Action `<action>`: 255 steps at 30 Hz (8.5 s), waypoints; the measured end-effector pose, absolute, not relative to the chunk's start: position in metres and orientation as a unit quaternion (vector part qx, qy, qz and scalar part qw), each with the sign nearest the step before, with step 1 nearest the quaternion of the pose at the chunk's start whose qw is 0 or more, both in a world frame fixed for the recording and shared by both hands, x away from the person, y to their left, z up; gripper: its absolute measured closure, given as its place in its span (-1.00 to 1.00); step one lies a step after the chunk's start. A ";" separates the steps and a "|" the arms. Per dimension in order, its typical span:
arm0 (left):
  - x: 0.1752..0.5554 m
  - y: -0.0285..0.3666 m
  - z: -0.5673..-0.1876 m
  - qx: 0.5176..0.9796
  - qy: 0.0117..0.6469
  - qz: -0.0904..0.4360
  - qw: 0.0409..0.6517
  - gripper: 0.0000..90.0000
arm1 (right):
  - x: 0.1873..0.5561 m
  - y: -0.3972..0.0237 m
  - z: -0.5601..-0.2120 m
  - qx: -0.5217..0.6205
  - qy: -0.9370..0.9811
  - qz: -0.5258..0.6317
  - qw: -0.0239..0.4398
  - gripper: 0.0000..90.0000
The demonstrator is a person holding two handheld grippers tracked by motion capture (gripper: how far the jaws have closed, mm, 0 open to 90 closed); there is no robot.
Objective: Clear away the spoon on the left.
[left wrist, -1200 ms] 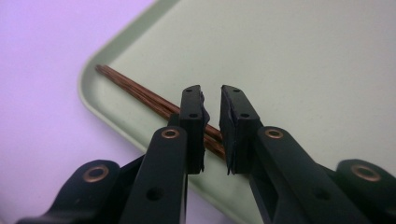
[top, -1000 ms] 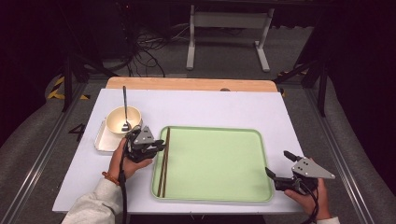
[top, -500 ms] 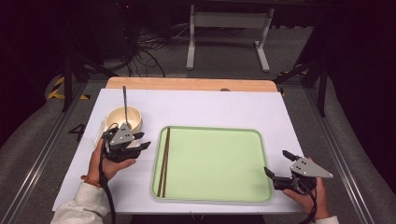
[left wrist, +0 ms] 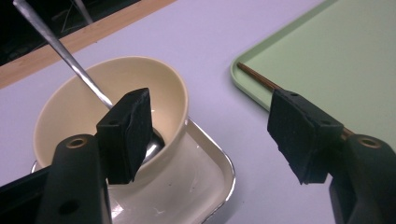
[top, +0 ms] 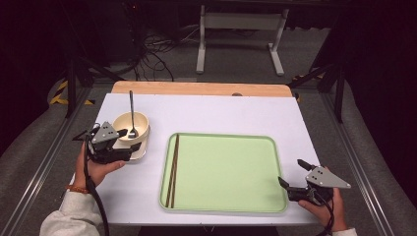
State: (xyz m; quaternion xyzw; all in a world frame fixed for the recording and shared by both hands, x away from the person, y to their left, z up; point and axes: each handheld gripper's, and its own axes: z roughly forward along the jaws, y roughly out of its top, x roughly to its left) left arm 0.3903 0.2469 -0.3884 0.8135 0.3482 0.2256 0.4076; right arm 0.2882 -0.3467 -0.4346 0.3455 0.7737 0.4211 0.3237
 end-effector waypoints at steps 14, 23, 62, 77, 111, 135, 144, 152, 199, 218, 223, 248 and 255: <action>0.457 0.260 -0.386 0.815 0.426 0.173 0.352 0.04 | 0.285 -0.346 -0.435 0.338 0.779 0.414 0.329 -0.74; 0.497 0.252 -0.409 0.817 0.468 0.138 0.307 -0.04 | 0.282 -0.347 -0.435 0.340 0.779 0.406 0.336 -0.74; 0.482 0.241 -0.368 0.809 0.423 0.167 0.372 1.00 | 0.264 -0.356 -0.431 0.348 0.770 0.400 0.354 -0.75; 0.429 0.206 -0.338 0.800 0.349 0.161 0.461 1.00 | 0.263 -0.356 -0.431 0.352 0.768 0.402 0.354 -0.75; 0.349 0.101 -0.434 0.844 0.264 -0.007 0.468 1.00 | 0.262 -0.356 -0.432 0.350 0.769 0.403 0.352 -0.75; 0.341 0.108 -0.457 0.855 0.269 -0.022 0.443 0.97 | 0.262 -0.355 -0.433 0.346 0.775 0.402 0.345 -0.75; 0.339 0.102 -0.451 0.877 0.223 0.019 0.424 1.00 | 0.260 -0.354 -0.432 0.342 0.776 0.401 0.346 -0.72; 0.349 0.081 -0.443 0.899 0.157 0.040 0.406 1.00 | 0.259 -0.356 -0.432 0.347 0.773 0.401 0.350 -0.73; 0.356 0.120 -0.454 0.912 0.187 0.071 0.359 1.00 | 0.257 -0.356 -0.432 0.344 0.773 0.401 0.351 -0.76; 0.353 0.135 -0.435 0.896 0.182 0.096 0.394 0.87 | 0.260 -0.355 -0.432 0.346 0.773 0.399 0.352 -0.76; 0.348 0.140 -0.423 0.890 0.171 0.114 0.407 0.75 | 0.262 -0.354 -0.433 0.345 0.775 0.398 0.349 -0.76; 0.334 0.176 -0.398 0.868 0.197 0.190 0.413 -0.02 | 0.274 -0.345 -0.432 0.326 0.783 0.402 0.344 -0.76; 0.343 0.190 -0.394 0.863 0.223 0.212 0.401 -0.31 | 0.274 -0.345 -0.432 0.329 0.781 0.404 0.345 -0.76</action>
